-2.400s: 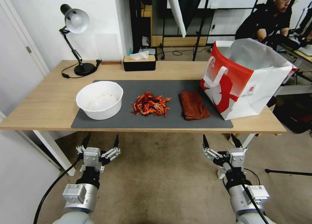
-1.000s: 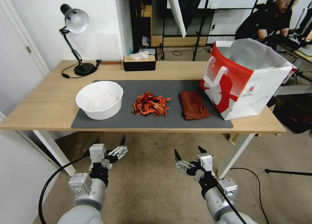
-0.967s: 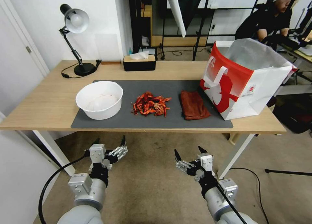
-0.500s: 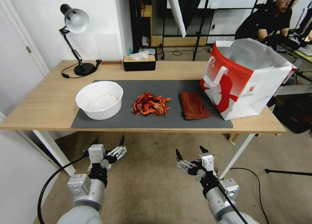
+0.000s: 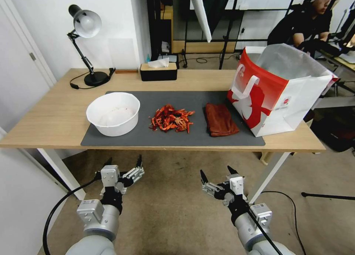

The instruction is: Sweep shrimp from table into container with towel, then put container into takeout bag.

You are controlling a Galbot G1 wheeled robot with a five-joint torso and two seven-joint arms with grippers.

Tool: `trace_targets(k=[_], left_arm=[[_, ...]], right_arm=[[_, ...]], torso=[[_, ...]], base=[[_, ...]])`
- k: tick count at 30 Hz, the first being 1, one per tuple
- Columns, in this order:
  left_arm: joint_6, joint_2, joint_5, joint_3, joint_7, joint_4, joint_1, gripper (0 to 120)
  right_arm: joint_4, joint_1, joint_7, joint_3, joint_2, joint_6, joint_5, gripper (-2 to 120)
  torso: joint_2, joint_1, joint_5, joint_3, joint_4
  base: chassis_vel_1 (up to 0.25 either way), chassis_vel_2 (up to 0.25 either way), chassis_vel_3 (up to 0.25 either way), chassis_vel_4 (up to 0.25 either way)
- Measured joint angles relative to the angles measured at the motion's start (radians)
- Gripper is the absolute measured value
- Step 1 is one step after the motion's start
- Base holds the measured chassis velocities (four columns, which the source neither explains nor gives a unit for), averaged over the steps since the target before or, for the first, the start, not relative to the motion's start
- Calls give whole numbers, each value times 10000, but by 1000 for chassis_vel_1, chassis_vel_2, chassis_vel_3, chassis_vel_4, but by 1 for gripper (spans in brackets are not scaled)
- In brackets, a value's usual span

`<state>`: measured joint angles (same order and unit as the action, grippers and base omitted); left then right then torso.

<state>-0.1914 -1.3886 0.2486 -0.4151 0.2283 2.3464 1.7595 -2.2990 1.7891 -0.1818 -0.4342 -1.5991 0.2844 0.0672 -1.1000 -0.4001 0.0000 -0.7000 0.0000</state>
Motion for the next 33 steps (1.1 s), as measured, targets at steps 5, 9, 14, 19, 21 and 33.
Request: trace_targets(k=[5, 9, 14, 19, 21, 33], left_arm=[[27, -15, -9, 0, -11, -4, -2, 100], [187, -18, -6, -16, -33, -87, -29, 100], [288, 42, 225, -196, -28, -99, -172, 100], [364, 212, 634, -499, 27, -85, -481, 100], [374, 364, 899, -658, 56, -125, -781, 100], [194, 1867, 2762, -1642, -141, -1046, -2692, 100]], right_arm=[[-2, -1, 9, -24, 16, -3, -18, 100], [-1, -16, 14, -37, 22, -9, -45, 100], [54, -33, 22, -45, 28, -37, -64, 100], [34, -17, 30, -44, 61, -52, -86, 100], [-7, -1, 30, -62, 97, -52, -88, 100], [-41, 35, 32, -95, 92, -26, -44, 100]], torso=[[0, 0, 0, 0, 0], [0, 0, -1, 0, 0], [0, 0, 0, 0, 0], [0, 0, -1, 0, 0], [0, 1, -1, 0, 0], [0, 0, -2, 0, 0]], base=[[0, 0, 0, 0], [0, 0, 0, 0], [0, 0, 0, 0], [0, 0, 0, 0], [0, 0, 0, 0], [0, 0, 0, 0]])
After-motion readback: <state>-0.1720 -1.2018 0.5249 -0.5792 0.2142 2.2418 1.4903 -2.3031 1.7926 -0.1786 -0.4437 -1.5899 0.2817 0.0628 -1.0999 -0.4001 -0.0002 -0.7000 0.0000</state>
